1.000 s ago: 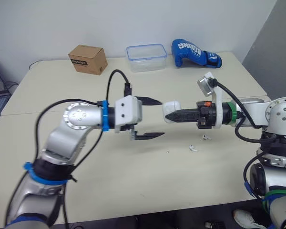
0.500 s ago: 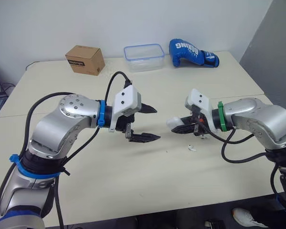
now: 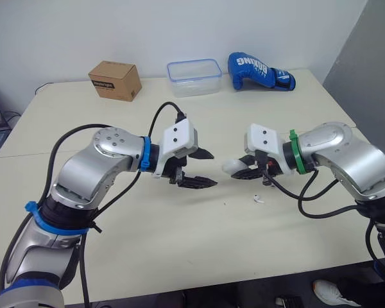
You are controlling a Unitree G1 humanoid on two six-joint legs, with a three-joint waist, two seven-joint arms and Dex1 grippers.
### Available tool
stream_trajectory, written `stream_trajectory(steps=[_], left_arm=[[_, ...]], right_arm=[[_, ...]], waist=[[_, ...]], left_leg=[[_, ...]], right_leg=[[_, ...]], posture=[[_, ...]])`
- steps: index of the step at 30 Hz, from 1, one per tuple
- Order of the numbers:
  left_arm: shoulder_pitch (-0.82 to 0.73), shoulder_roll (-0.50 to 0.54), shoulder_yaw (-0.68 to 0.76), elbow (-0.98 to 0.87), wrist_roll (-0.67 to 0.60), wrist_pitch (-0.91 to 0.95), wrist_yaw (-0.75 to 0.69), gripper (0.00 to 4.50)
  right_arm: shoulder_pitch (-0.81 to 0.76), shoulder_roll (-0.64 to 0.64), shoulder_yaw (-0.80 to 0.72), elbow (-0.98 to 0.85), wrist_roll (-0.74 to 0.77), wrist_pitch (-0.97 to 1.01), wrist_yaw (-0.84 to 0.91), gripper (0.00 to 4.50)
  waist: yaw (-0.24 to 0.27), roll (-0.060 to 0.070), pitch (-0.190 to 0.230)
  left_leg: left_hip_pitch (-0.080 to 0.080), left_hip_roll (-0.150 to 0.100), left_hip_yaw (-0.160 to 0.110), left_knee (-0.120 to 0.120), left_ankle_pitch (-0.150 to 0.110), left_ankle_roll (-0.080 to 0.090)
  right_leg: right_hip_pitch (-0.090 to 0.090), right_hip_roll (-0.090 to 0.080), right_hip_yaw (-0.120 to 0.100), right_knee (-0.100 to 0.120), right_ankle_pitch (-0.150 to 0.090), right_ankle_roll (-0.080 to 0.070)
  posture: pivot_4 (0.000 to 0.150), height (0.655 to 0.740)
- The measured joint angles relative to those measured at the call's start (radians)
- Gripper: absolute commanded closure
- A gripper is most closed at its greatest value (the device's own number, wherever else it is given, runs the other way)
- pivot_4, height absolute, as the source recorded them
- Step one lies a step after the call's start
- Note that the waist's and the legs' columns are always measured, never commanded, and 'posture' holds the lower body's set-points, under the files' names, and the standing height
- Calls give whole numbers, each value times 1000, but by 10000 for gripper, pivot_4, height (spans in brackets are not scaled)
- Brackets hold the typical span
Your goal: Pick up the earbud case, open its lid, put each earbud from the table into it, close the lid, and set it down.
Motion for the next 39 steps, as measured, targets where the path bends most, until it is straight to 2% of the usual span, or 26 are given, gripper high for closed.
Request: stream_trajectory(steps=[9,32,35,39], left_arm=[[-33,-77,-53,61,68,-46,17,15084],[-52,-114,-79,106,130,-59,-2,15084],[-52,-117,-79,106,129,-48,-3,20384],[-52,-117,-79,104,126,-32,-5,32072]], right_arm=[[-6,17,28,-8,-52,-1,61,36637],[-36,59,48,-5,-143,-19,103,36637],[-36,62,48,-5,-144,-19,105,36637],[-36,65,47,-1,-155,-17,105,36637]], waist=[[1,0,0],[1,0,0],[1,0,0],[1,0,0]], left_leg=[[0,0,0,1,0,0],[-6,-1,-1,11,0,0],[-8,-1,0,11,0,0],[-8,-1,0,11,0,0]], right_leg=[[0,0,0,0,0,0],[-6,0,0,11,0,0],[-8,0,1,12,0,0],[-9,0,1,13,0,0]], posture=[[1500,7400],[1500,7400],[1500,7400],[1500,7400]])
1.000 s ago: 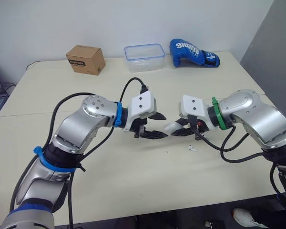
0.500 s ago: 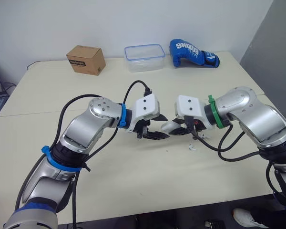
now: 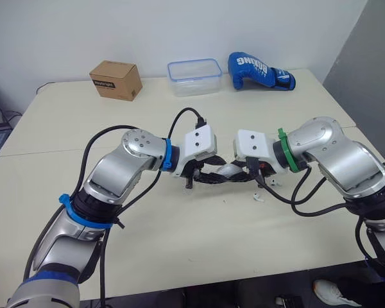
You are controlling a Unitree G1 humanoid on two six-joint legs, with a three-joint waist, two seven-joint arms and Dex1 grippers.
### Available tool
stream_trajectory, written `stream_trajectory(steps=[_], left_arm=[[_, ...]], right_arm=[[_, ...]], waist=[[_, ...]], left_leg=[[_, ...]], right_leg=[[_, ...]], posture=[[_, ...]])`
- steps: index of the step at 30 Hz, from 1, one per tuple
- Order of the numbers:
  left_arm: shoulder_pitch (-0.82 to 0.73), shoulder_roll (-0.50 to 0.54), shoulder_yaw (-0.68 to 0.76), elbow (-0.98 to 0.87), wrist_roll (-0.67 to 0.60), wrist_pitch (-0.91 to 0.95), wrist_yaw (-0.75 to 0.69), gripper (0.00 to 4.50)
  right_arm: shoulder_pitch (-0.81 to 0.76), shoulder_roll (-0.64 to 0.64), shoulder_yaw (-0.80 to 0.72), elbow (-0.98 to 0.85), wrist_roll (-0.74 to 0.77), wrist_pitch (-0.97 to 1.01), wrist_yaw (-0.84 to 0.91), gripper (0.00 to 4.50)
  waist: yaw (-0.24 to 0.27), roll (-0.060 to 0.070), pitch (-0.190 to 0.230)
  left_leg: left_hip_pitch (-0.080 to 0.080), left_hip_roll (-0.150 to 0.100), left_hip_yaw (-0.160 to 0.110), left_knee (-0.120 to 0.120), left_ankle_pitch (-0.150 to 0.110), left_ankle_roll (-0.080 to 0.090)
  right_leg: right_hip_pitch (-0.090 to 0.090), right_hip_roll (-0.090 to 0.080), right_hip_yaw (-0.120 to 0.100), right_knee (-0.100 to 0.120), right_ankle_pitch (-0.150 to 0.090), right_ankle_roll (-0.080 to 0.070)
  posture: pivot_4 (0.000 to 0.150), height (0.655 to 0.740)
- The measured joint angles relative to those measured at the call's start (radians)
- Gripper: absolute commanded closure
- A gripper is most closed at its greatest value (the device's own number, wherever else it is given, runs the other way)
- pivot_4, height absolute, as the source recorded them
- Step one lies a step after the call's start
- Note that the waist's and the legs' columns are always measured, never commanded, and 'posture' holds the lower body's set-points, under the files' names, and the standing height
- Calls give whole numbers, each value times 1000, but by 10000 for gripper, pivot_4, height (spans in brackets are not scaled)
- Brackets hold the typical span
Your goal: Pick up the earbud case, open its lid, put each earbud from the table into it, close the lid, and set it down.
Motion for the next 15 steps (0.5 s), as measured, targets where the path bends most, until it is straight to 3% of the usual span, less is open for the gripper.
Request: stream_trajectory(steps=[2,15], left_arm=[[0,-1,-1,-6,-1,5,1,36707],[0,-5,-1,-11,1,23,5,36889]], right_arm=[[0,1,0,11,-7,2,3,36637],[-1,8,0,18,-17,7,15,36637]], waist=[[0,0,0],[0,0,0]], left_leg=[[0,0,0,0,0,0],[0,0,0,0,0,0]], right_leg=[[0,0,0,0,0,0],[0,0,0,0,0,0]], posture=[[1500,7400],[1500,7400]])
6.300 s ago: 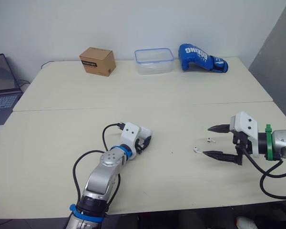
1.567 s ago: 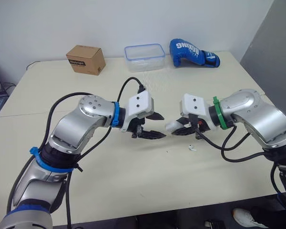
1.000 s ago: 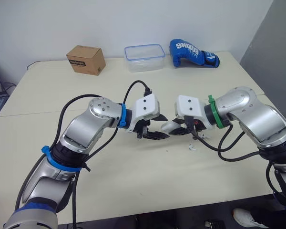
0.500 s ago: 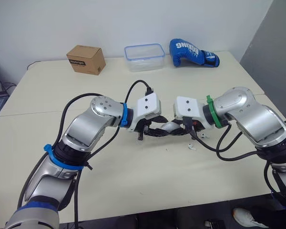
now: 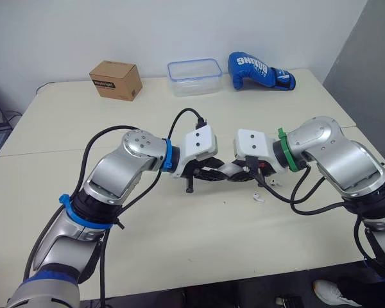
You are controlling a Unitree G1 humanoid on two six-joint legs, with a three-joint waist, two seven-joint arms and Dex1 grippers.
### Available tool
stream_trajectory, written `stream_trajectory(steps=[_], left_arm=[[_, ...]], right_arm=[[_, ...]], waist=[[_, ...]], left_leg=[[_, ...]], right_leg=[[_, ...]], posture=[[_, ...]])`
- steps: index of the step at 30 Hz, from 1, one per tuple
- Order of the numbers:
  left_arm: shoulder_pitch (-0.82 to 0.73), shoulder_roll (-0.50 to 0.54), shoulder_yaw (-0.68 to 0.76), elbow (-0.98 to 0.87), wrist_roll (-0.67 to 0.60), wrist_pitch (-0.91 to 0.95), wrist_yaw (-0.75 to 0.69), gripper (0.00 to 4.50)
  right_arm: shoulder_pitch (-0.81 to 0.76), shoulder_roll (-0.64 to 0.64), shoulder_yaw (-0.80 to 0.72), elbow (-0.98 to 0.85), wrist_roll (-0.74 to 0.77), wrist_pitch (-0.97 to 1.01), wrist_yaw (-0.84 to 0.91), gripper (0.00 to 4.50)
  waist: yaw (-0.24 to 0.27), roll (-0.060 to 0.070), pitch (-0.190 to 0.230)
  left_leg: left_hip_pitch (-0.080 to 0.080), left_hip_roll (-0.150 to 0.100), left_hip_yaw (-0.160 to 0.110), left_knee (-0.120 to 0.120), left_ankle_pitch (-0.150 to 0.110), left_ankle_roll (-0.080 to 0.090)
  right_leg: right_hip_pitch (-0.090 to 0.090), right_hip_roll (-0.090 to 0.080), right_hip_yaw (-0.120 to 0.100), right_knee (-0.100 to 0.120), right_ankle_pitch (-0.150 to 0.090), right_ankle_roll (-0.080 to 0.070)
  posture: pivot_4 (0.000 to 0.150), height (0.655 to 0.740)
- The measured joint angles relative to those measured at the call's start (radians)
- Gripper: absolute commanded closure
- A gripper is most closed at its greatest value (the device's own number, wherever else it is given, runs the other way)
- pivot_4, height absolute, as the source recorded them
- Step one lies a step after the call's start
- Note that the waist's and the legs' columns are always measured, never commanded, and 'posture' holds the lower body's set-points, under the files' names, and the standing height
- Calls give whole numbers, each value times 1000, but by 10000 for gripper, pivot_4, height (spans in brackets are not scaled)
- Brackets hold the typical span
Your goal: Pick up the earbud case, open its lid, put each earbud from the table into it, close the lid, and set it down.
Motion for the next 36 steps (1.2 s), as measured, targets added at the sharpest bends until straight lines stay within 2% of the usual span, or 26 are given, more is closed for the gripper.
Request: stream_trajectory(steps=[7,16,20,27,36], left_arm=[[0,0,-4,0,6,-4,1,36889],[0,-5,-5,0,7,-5,17,36889],[24,-5,43,-1,-9,-11,32,36889],[174,7,272,-49,-161,-10,45,36889],[318,-9,398,-104,-286,-30,90,36889]], right_arm=[[0,2,0,0,0,10,0,36637],[0,15,0,-1,0,12,1,5543],[1,15,-20,-1,20,33,1,5543],[34,92,-280,56,233,148,-24,5543],[67,195,-415,92,382,183,-121,5543]], waist=[[0,0,0],[0,0,0],[0,0,0],[1,0,0],[1,0,0]], left_leg=[[0,0,0,0,0,0],[0,0,0,0,0,0],[0,0,0,0,0,0],[0,0,0,0,0,0],[0,0,0,0,0,0]], right_leg=[[0,0,0,0,0,0],[0,0,0,0,0,0],[-1,0,0,0,0,0],[0,0,0,0,0,0],[-1,0,0,1,0,0]], posture=[[1500,7400],[1500,7400],[1500,7400],[1500,7400],[1500,7400]])
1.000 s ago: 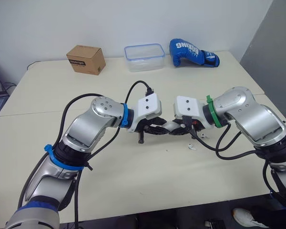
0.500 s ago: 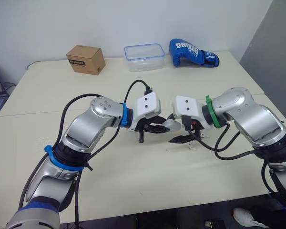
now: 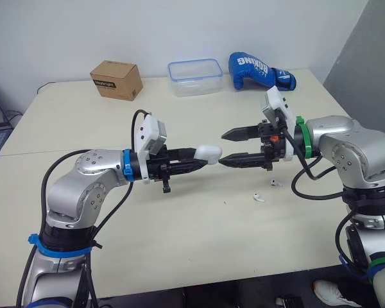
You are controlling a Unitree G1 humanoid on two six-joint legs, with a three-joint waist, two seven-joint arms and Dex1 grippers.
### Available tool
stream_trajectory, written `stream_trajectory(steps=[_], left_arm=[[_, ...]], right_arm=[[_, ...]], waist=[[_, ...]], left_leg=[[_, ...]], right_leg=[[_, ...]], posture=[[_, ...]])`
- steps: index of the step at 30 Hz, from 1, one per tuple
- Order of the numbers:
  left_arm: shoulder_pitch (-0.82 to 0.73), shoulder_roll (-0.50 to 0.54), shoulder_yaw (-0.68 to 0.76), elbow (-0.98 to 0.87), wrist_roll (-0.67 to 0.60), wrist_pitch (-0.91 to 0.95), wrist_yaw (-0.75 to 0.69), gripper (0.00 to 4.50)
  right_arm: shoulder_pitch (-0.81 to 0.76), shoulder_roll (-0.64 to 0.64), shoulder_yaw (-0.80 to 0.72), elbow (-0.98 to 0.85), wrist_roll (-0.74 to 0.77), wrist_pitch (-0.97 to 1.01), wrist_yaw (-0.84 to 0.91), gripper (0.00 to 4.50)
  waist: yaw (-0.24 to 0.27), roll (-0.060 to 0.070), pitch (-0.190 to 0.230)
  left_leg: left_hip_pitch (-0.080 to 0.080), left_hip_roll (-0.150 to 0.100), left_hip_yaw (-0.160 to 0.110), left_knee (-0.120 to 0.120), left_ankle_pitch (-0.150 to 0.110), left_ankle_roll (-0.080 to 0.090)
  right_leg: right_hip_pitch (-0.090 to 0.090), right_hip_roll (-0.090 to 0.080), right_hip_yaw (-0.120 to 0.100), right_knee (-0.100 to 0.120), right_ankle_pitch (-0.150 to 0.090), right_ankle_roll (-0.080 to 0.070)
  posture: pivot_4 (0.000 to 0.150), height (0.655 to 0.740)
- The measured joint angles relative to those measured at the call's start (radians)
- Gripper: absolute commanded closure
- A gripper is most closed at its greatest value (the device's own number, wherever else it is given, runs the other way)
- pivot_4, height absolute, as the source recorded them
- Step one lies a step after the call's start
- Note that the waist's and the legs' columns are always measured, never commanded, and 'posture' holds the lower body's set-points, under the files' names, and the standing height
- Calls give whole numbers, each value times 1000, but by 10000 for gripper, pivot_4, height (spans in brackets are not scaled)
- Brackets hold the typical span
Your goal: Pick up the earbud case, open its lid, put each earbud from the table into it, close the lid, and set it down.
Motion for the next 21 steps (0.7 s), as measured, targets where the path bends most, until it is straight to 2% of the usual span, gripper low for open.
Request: stream_trajectory(steps=[9,21], left_arm=[[56,-18,27,-28,-71,-34,22,36889],[50,-17,28,-31,-93,-44,40,36889]], right_arm=[[30,26,-8,-12,90,12,-52,5543],[57,42,11,-15,96,12,-116,5543]], waist=[[0,0,0],[-1,0,0]], left_leg=[[0,0,0,0,0,0],[0,0,0,0,0,0]], right_leg=[[0,0,0,0,0,0],[0,0,0,0,0,0]], posture=[[1500,7400],[1500,7400]])
